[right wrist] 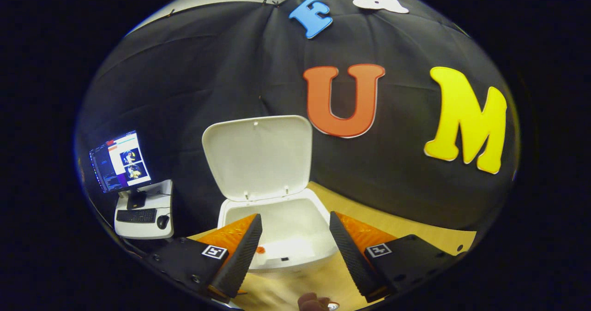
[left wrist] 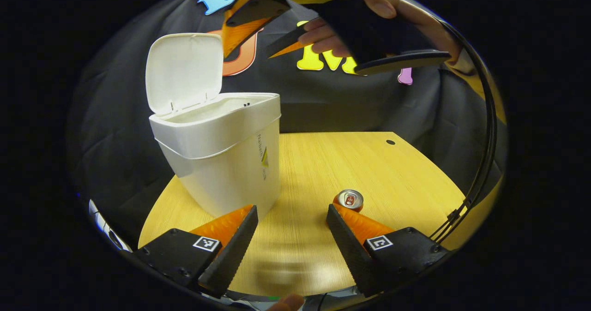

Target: Press the lid of the desktop garbage bin to open it, pick up the crumpled paper on the desktop and throw it into the bin, then pick up the pop can on the desktop and drop it into the bin, and finally close the garbage bin lid.

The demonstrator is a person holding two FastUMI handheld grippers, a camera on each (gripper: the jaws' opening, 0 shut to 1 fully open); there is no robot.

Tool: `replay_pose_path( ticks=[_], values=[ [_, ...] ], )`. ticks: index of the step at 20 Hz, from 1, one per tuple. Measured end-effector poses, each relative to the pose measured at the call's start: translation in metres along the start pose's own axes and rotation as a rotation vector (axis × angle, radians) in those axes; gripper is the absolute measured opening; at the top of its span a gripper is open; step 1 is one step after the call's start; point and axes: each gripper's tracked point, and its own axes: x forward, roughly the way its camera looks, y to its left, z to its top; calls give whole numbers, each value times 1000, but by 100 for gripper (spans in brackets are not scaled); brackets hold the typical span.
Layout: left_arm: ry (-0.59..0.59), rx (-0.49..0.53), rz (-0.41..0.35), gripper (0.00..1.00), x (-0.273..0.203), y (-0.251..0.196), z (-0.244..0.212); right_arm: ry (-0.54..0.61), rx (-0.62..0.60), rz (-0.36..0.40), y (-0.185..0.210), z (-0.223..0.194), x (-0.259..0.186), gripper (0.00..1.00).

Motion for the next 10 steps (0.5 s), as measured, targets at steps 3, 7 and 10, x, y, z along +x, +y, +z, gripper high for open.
replay_pose_path(
  ticks=[3, 7, 10],
  values=[
    [13, -3, -11, 99, 11, -9, -4, -9, 28, -112, -56, -11, -37, 95],
    [50, 21, -43, 99, 29, -33, -20, 20, 63, -242, -120, -50, -95, 95],
    [63, 40, -86, 99, 38, -61, -30, 44, 149, -293, -144, -74, -139, 95]
  ],
)
